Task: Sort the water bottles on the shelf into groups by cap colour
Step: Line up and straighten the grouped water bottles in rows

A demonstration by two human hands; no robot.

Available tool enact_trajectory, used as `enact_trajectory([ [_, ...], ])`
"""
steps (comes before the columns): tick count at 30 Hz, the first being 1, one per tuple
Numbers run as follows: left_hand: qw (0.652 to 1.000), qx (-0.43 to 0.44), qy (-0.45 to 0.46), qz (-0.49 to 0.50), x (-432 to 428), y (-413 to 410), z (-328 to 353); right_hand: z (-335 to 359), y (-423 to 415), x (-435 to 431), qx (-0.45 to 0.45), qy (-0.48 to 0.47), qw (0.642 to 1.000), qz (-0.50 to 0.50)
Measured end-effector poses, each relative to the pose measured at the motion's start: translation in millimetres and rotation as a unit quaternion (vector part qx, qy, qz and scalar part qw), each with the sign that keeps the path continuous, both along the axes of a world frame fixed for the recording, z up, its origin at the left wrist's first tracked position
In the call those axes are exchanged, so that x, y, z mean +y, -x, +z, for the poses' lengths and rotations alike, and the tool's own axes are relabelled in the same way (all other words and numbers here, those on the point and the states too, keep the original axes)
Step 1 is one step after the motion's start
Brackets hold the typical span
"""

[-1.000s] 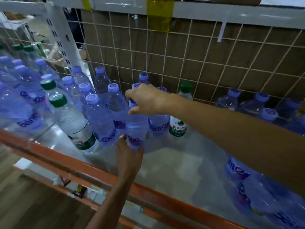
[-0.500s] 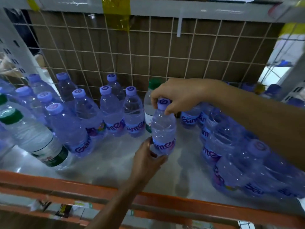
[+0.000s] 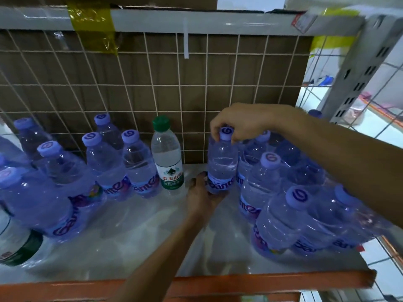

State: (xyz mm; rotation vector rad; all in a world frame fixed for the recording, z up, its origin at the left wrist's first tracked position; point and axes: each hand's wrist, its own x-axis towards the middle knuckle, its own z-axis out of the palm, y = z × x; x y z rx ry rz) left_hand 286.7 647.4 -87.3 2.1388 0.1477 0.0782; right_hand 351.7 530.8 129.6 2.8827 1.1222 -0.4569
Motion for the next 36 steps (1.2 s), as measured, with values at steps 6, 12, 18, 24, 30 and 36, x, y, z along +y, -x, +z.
enact_trajectory([
  [6,1.000,-0.006,-0.006,-0.012,-1.1,-2.7,-3.0,-0.9,-5.8,-3.9,0.013,0.005,1.000,-0.008],
  [12,1.000,-0.011,0.000,-0.008,-0.6,1.1,-0.5,6.0,-4.3,3.1,0.022,0.045,0.999,-0.016],
  [18,0.999,0.016,-0.030,-0.005,17.0,19.5,15.5,45.0,10.5,40.6,-0.056,-0.017,0.998,0.022],
  [24,0.987,-0.049,-0.041,0.145,89.3,58.8,12.2,29.8,23.5,127.6,-0.119,-0.084,0.984,0.103],
  [30,0.976,0.000,-0.004,0.216,127.0,68.9,7.6,-7.0,14.0,178.9,-0.154,0.047,0.981,0.110],
  [36,0.978,0.001,0.024,0.206,136.8,79.3,-0.8,-4.3,29.8,175.0,-0.192,0.047,0.966,0.165],
])
